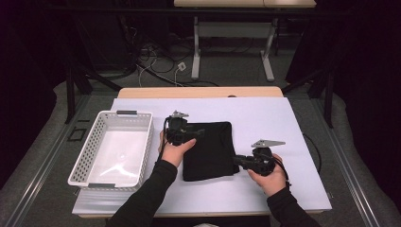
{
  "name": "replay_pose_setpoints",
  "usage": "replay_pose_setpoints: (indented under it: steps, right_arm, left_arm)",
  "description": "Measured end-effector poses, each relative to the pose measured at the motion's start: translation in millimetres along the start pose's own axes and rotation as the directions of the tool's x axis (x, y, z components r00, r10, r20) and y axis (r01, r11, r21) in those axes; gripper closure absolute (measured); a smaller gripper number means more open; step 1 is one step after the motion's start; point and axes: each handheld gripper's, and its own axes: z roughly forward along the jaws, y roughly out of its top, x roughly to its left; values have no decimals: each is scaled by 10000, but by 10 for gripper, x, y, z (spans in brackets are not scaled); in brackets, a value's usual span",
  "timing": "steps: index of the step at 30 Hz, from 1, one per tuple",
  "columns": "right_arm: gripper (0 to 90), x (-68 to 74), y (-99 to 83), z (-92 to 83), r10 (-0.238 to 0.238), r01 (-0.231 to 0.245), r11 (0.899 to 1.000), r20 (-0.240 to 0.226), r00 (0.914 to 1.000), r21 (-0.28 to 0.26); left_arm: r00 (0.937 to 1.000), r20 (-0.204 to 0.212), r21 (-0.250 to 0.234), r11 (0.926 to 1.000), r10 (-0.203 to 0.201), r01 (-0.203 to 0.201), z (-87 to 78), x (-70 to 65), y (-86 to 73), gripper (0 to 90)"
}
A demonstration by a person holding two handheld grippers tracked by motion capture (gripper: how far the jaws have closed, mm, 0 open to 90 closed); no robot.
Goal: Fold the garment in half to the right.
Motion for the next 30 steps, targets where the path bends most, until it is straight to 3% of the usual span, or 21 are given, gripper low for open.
replay_pose_setpoints:
  steps: [7, 15, 30]
  right_arm:
    - [570, -23, -4, -31, -75, 83, 9996, 286, 9996, -256]
    - [451, -8, -3, -6, -313, 335, 9984, 467, 9984, -463]
    - [313, -3, 4, 5, -727, 776, 9941, 654, 9952, -758]
  left_arm:
    - [10000, -87, -122, 9999, -19, 18, -115, 42, -181, 378]
    - [9999, -36, -236, 9996, -130, 129, -197, 80, -329, 302]
    - [9997, 168, -277, 9994, -195, 200, -346, 72, -572, 193]
